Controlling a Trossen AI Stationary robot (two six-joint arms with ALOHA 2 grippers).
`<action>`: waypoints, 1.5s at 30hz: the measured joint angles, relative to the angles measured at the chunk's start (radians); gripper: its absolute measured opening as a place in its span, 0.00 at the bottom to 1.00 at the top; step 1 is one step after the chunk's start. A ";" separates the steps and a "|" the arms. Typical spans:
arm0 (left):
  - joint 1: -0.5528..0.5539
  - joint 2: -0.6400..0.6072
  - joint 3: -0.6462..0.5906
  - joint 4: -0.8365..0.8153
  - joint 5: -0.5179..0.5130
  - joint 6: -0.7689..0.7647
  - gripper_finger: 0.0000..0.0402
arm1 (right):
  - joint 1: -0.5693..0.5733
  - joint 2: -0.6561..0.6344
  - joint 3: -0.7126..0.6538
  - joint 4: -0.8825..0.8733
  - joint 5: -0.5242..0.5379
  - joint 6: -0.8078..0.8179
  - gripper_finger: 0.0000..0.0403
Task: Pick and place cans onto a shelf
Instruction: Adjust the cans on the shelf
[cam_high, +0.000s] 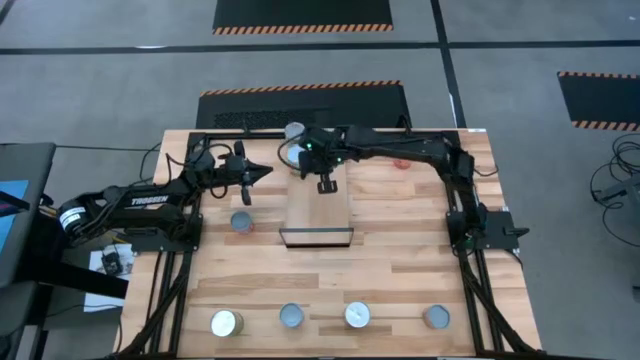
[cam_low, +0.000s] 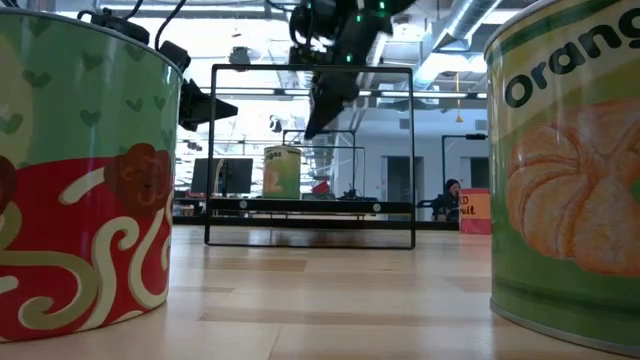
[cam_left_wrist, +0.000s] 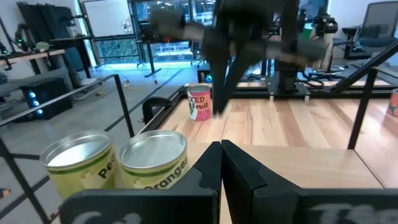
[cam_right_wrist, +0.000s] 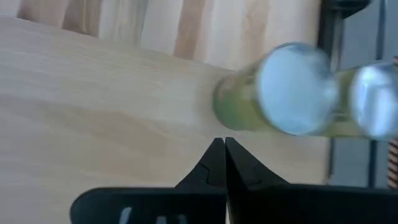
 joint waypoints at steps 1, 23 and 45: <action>-0.003 0.000 0.000 0.001 0.001 0.000 0.00 | 0.001 -0.004 -0.034 0.048 -0.002 0.011 0.01; -0.010 0.005 0.003 -0.051 -0.069 0.019 0.00 | -0.024 0.031 -0.103 0.216 -0.006 0.097 0.02; 0.000 0.262 0.118 -0.181 -0.274 0.055 0.00 | 0.060 -0.425 -0.620 0.474 0.044 0.213 0.01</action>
